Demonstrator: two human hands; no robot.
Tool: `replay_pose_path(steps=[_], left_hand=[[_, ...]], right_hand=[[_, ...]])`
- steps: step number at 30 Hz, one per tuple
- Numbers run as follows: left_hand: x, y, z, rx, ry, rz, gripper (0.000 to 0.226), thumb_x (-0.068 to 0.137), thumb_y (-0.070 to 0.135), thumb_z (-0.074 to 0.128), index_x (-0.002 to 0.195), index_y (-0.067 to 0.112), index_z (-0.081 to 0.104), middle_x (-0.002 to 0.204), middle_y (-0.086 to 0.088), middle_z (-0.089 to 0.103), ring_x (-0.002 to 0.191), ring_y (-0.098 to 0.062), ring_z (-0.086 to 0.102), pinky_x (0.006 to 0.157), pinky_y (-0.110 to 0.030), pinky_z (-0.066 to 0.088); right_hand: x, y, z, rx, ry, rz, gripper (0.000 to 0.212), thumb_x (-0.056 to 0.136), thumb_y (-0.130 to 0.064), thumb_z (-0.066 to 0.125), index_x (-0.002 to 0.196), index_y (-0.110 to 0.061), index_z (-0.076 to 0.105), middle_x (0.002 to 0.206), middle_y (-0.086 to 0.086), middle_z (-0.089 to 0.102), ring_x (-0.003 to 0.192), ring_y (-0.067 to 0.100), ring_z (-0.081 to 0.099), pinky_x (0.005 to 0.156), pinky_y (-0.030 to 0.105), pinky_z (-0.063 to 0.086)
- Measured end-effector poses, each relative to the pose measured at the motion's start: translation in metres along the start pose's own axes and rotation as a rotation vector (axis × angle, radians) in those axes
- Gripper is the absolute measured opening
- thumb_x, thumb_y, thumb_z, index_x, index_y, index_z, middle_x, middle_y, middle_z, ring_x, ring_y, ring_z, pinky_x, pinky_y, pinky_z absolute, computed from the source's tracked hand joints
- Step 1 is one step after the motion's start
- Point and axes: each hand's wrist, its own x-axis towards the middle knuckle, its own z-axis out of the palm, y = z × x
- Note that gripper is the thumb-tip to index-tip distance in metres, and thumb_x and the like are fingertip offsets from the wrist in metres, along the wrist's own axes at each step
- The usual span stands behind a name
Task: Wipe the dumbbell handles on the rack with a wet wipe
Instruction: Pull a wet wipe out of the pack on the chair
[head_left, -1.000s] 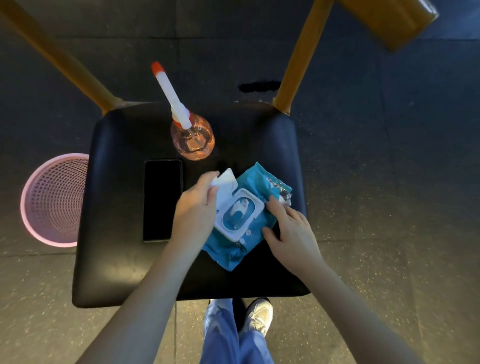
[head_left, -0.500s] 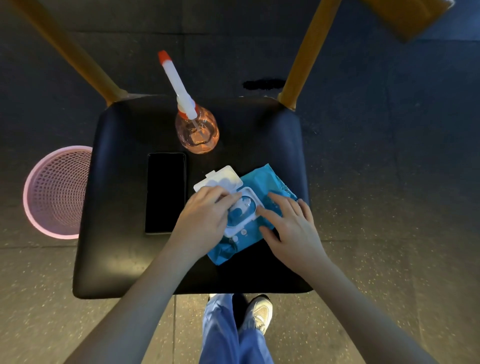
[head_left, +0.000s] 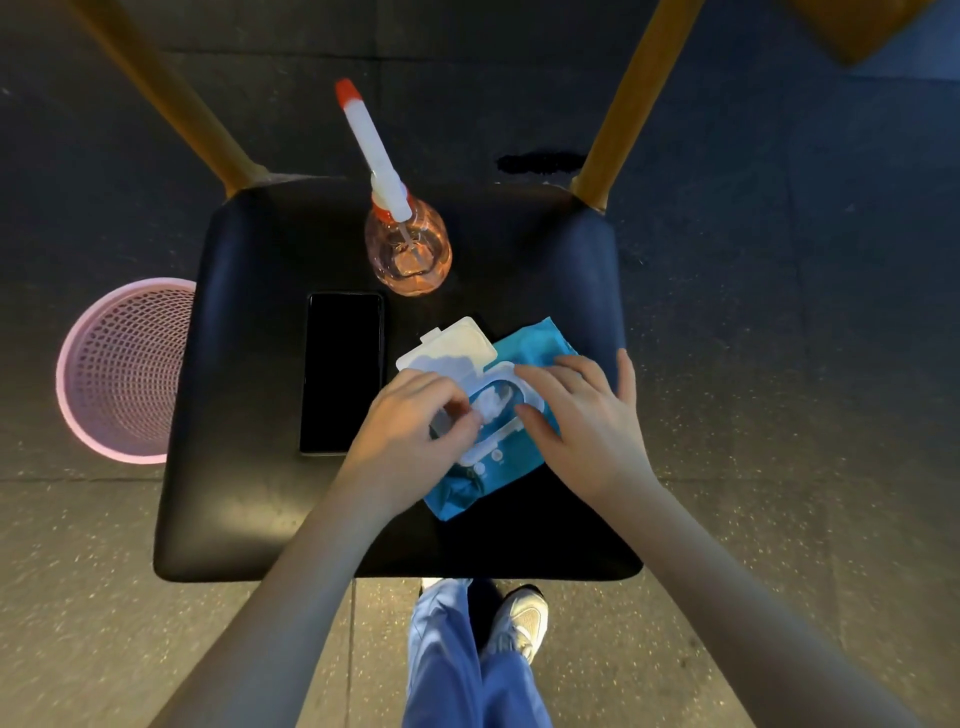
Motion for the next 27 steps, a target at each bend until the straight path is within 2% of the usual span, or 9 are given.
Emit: replay_pose_path(steps=[2,6,9,13,17,20,24,26,27], left_hand=[[-0.004,-0.007,0.002,0.042,0.020,0.015,0.027,0.091,0.042,0.056,0.082,0.017,0.063,0.082,0.009,0.054,0.088,-0.009,0.046,0.078,-0.025,0.037],[-0.010,-0.016,0.013,0.123,0.081,-0.003,0.018,0.084,0.031,0.069,0.096,0.018,0.066,0.094,0.007,0.055,0.098,-0.010,0.044,0.084,-0.030,0.040],[-0.013,-0.017,0.019,0.101,0.121,-0.056,0.034,0.083,0.030,0.071,0.115,0.019,0.064,0.102,0.006,0.052,0.102,-0.011,0.043,0.085,-0.030,0.042],[-0.014,-0.014,0.022,0.114,0.133,-0.104,0.041,0.083,0.031,0.071,0.122,0.022,0.063,0.102,0.008,0.047,0.101,-0.009,0.041,0.085,-0.031,0.043],[-0.012,-0.012,0.019,0.111,0.101,-0.135,0.042,0.084,0.032,0.069,0.125,0.025,0.061,0.103,0.012,0.045,0.103,-0.008,0.040,0.090,-0.032,0.043],[-0.011,-0.010,0.018,0.110,0.086,-0.158,0.044,0.086,0.034,0.068,0.129,0.026,0.059,0.109,0.010,0.048,0.106,-0.007,0.041,0.092,-0.030,0.044],[-0.011,-0.012,0.019,0.110,0.079,-0.161,0.046,0.085,0.034,0.069,0.129,0.027,0.059,0.111,0.009,0.049,0.106,-0.007,0.042,0.093,-0.032,0.045],[-0.010,-0.012,0.019,0.114,0.082,-0.155,0.045,0.085,0.033,0.070,0.128,0.026,0.060,0.111,0.008,0.050,0.106,-0.007,0.042,0.092,-0.031,0.045],[-0.010,-0.012,0.019,0.116,0.089,-0.148,0.044,0.084,0.032,0.071,0.127,0.025,0.061,0.111,0.008,0.051,0.106,-0.008,0.042,0.091,-0.031,0.045]], right_hand=[[0.007,-0.004,0.005,-0.013,0.014,-0.064,0.029,0.089,-0.036,0.054,0.115,-0.028,0.064,0.114,-0.003,0.065,0.117,0.021,0.054,0.110,0.055,0.008],[0.019,-0.009,0.014,-0.023,0.007,-0.154,0.016,0.079,-0.028,0.075,0.095,-0.028,0.071,0.106,0.000,0.064,0.109,0.026,0.059,0.106,0.057,0.014],[0.021,-0.011,0.015,-0.011,0.009,-0.205,0.013,0.076,-0.023,0.078,0.087,-0.025,0.073,0.099,0.000,0.065,0.101,0.026,0.061,0.105,0.055,0.020],[0.023,-0.016,0.014,0.057,0.031,-0.194,0.006,0.078,-0.016,0.076,0.076,-0.021,0.072,0.091,-0.001,0.065,0.094,0.025,0.061,0.104,0.053,0.027],[0.019,-0.016,0.005,0.251,0.108,-0.062,0.004,0.086,-0.014,0.067,0.084,-0.017,0.067,0.091,-0.003,0.067,0.093,0.017,0.060,0.107,0.040,0.028],[0.011,-0.014,-0.005,0.329,0.063,0.077,0.007,0.093,-0.020,0.058,0.088,-0.025,0.056,0.089,-0.011,0.058,0.089,0.007,0.054,0.108,0.033,0.028],[-0.002,-0.015,-0.012,0.401,0.045,0.124,0.009,0.093,-0.023,0.056,0.089,-0.029,0.052,0.087,-0.019,0.052,0.081,-0.001,0.049,0.092,0.027,0.039],[-0.006,-0.019,-0.015,0.433,0.060,0.082,0.007,0.091,-0.021,0.060,0.094,-0.027,0.057,0.089,-0.020,0.055,0.080,-0.004,0.052,0.081,0.023,0.045],[-0.007,-0.020,-0.015,0.422,0.065,0.024,0.011,0.090,-0.020,0.061,0.101,-0.023,0.060,0.097,-0.015,0.058,0.081,-0.002,0.054,0.080,0.024,0.048]])
